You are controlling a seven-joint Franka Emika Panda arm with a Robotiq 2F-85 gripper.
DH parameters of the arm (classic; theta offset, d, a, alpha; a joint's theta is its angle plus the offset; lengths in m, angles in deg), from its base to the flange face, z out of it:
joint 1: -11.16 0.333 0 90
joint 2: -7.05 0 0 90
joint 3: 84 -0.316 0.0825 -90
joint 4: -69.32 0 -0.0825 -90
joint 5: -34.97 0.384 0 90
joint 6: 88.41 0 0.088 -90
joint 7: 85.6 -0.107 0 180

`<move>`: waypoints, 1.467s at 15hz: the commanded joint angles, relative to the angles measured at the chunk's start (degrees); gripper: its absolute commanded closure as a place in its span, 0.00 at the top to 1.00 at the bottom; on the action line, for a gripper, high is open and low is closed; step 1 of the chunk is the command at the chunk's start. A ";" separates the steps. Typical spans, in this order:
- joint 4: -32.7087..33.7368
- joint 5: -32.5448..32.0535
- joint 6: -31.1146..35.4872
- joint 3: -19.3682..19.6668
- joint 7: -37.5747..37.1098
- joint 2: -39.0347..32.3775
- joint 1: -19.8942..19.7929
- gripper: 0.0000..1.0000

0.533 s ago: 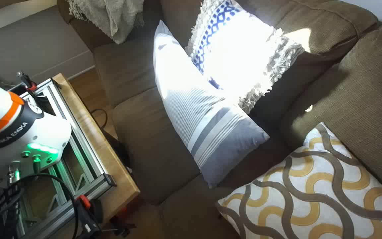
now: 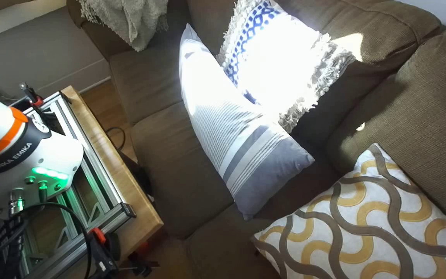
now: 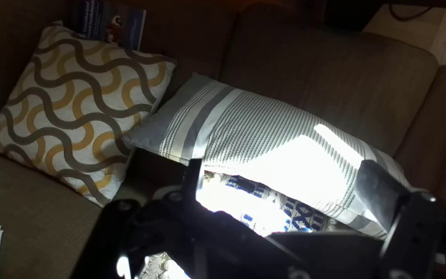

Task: Move the remote to the left

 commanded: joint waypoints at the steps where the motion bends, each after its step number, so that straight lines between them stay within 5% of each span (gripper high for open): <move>1: 0.14 -0.14 -0.20 0.71 -0.16 -0.05 0.83 1.00; 6: 2.36 2.68 1.07 5.62 3.91 -9.15 -1.59 1.00; 11: 0.57 6.71 15.85 8.30 8.79 -17.07 -3.45 1.00; 19: -2.38 24.47 38.84 6.79 25.66 -29.32 -8.07 1.00; 22: -0.61 29.58 39.13 5.46 30.38 -35.16 -10.52 1.00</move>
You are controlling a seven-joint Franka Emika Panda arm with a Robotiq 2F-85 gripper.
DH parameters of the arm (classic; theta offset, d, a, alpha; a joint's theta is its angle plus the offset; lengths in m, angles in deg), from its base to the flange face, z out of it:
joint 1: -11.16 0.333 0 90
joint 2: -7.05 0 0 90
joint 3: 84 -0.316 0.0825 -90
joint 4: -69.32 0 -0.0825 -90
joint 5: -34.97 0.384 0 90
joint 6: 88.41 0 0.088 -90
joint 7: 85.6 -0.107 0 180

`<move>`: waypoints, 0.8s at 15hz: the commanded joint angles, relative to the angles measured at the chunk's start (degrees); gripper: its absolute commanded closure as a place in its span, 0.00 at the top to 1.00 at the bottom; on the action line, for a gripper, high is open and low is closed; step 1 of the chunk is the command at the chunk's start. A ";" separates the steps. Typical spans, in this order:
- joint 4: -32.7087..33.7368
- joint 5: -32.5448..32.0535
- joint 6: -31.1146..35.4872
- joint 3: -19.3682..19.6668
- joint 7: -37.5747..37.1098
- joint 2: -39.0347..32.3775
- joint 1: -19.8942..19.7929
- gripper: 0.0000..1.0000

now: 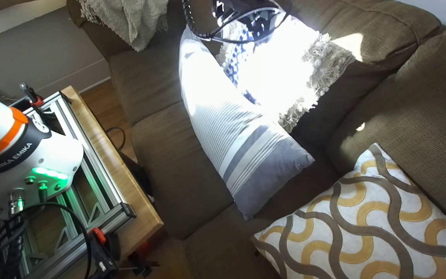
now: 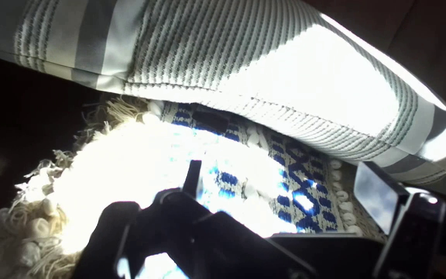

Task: Move the remote to the left

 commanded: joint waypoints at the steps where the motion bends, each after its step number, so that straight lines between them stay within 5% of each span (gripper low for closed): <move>1: 0.17 1.34 0.10 -1.39 1.33 -1.48 -1.80 1.00; 12: 8.63 1.37 -2.30 -2.26 -0.19 -14.20 -3.70 1.00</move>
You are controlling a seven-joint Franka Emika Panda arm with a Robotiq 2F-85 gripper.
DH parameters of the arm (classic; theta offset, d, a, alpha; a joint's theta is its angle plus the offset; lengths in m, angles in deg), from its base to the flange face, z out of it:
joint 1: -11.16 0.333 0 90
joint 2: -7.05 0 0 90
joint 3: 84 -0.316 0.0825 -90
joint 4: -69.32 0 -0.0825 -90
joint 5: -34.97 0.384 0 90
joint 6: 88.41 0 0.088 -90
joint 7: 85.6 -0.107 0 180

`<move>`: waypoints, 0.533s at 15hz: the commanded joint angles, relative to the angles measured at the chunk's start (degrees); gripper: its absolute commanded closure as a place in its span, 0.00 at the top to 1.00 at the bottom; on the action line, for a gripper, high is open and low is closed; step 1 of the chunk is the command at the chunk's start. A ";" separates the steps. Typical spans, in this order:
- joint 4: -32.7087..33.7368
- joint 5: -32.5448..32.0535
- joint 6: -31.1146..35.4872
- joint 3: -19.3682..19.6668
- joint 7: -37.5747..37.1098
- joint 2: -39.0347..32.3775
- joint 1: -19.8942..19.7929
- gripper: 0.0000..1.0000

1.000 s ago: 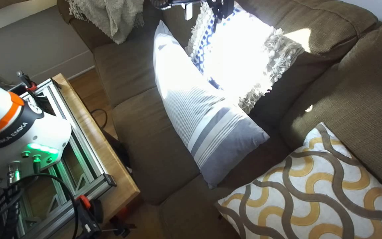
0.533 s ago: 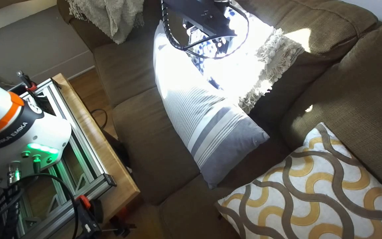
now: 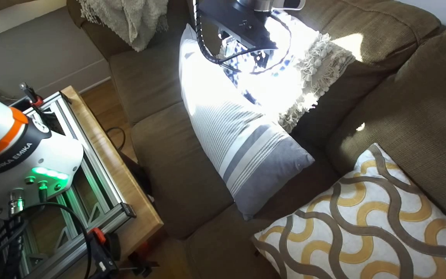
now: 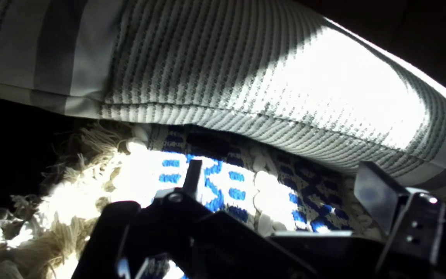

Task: Move the remote to the left

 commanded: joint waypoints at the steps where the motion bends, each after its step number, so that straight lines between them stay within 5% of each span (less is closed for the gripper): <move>1: 6.20 -1.34 -3.07 -1.13 -0.66 -7.11 -2.16 1.00; 8: 14.44 -1.61 -7.55 -2.05 -2.02 -17.56 -4.02 1.00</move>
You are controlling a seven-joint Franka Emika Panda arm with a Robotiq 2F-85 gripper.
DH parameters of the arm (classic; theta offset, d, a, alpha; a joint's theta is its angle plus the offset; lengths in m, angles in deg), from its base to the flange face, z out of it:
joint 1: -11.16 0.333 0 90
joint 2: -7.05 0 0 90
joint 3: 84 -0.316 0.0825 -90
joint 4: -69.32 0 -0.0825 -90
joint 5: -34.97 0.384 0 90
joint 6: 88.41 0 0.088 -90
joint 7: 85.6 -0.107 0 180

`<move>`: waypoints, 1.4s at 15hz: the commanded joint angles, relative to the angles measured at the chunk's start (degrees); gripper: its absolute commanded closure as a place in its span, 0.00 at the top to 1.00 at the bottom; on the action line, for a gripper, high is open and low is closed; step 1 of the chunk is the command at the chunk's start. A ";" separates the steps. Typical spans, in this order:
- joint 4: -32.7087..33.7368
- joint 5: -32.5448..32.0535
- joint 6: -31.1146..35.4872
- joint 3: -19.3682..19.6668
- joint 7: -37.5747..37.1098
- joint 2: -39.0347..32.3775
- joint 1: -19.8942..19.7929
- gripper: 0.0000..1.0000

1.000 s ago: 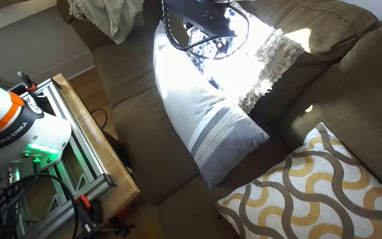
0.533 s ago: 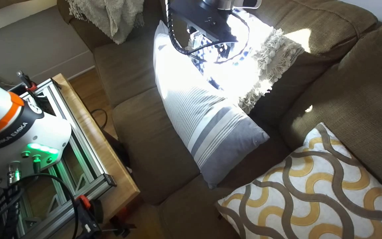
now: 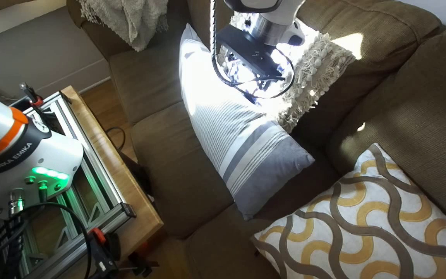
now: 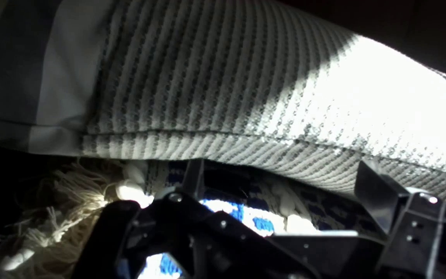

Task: Move the remote to the left

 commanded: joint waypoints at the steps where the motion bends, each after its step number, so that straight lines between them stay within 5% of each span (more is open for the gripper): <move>1: 5.72 -1.39 -2.59 -1.23 -1.96 -5.91 -2.36 1.00; 21: 14.08 -2.42 -4.67 -2.72 -7.66 -15.13 -3.42 1.00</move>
